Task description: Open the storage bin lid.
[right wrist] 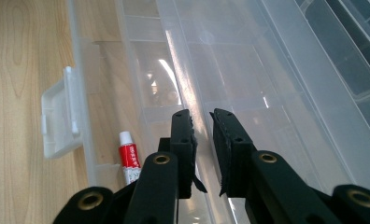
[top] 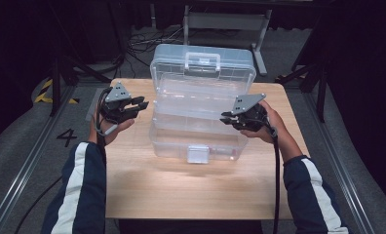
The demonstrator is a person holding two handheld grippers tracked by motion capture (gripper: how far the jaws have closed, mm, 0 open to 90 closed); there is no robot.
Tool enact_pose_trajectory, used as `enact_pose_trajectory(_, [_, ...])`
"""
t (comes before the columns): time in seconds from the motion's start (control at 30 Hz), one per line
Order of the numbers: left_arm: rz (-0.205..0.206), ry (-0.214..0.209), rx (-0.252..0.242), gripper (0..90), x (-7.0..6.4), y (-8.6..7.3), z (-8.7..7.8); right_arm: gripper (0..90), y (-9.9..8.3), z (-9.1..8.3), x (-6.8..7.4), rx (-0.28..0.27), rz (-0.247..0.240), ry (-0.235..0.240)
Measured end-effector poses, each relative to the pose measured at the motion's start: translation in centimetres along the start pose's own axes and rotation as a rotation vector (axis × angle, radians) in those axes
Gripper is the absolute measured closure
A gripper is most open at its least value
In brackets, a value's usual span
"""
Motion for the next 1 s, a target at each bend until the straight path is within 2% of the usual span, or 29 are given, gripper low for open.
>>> enact_pose_trajectory(0.17, [0.008, 0.003, -0.018, 75.1, 0.2, 1.3, 0.1, 78.7, -0.1, 0.0, 0.1, 0.001, -0.003, -0.001])
enact_pose_trajectory(0.27, [-0.015, 0.004, -0.034, 76.4, 0.5, 1.8, 0.3, 78.6, -0.2, 0.0, 0.2, -0.001, -0.004, 0.004])
enact_pose_trajectory(0.33, [-0.045, 0.018, -0.05, 76.9, 0.7, 2.2, 0.5, 78.3, -0.2, 0.0, 0.3, -0.003, -0.004, -0.004])
enact_pose_trajectory(0.4, [-0.058, 0.006, -0.067, 79.4, 0.8, 2.4, 0.6, 78.2, -0.2, 0.0, 0.4, -0.003, -0.007, -0.008])
enact_pose_trajectory(0.6, [-0.065, 0.0, -0.066, 83.5, 0.8, 3.2, 1.3, 78.1, -0.2, 0.0, 0.4, 0.001, -0.008, -0.013])
enact_pose_trajectory(0.7, [-0.058, 0.008, -0.063, 89.2, 0.8, 3.5, 1.6, 78.0, -0.3, 0.0, 0.5, 0.0, -0.01, -0.01])
enact_pose_trajectory(1.0, [-0.08, -0.007, -0.058, 89.8, 1.0, 3.7, 2.5, 77.8, -0.4, 0.0, 0.8, 0.005, -0.013, -0.006])
Point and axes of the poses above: each handheld gripper's, and its own axes: z roughly forward along the jaws, y roughly out of its top, x roughly to its left, the point moved 6 cm from there along z, roughly forward along the jaws, and after that the axes turned 2 degrees about y, right-handed, at the moved point
